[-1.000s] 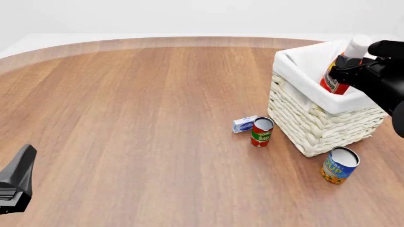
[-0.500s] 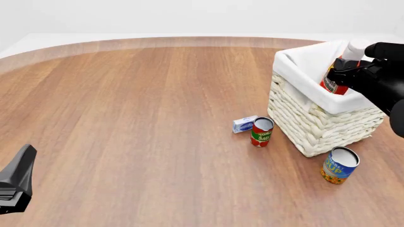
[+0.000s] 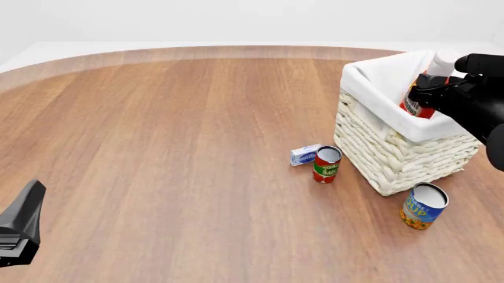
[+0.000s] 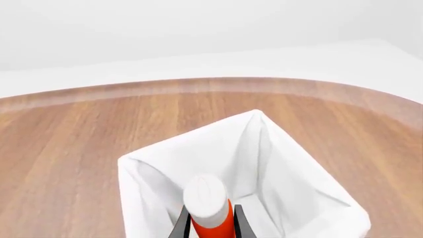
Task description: Pick up the ketchup, and put it in the basket.
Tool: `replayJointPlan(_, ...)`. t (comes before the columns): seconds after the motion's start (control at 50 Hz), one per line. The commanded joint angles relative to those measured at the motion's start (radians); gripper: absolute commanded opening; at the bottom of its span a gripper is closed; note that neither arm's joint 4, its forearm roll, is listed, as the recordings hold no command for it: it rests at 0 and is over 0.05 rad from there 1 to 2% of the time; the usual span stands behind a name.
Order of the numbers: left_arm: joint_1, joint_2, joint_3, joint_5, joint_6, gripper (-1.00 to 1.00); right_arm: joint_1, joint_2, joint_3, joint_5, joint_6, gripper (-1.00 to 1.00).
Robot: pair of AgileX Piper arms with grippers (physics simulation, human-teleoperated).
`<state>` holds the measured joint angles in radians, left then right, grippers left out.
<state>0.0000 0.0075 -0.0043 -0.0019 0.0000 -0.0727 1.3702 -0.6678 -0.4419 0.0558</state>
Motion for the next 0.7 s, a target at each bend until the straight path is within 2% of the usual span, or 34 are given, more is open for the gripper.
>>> replayJointPlan(0.02,0.000,0.000,0.000,0.000,0.000,1.00,0.000,0.002,-0.008,0.003,0.019,-1.00)
replayJointPlan(0.12,0.000,0.000,0.000,0.000,0.000,1.00,0.001,0.003,-0.011,0.008,0.022,-1.00)
replayJointPlan(0.14,0.000,0.000,0.000,0.000,0.000,1.00,0.002,0.004,-0.012,0.008,0.024,1.00)
replayJointPlan(0.7,0.000,0.000,0.000,0.000,0.000,1.00,0.009,0.015,-0.019,0.010,0.034,1.00)
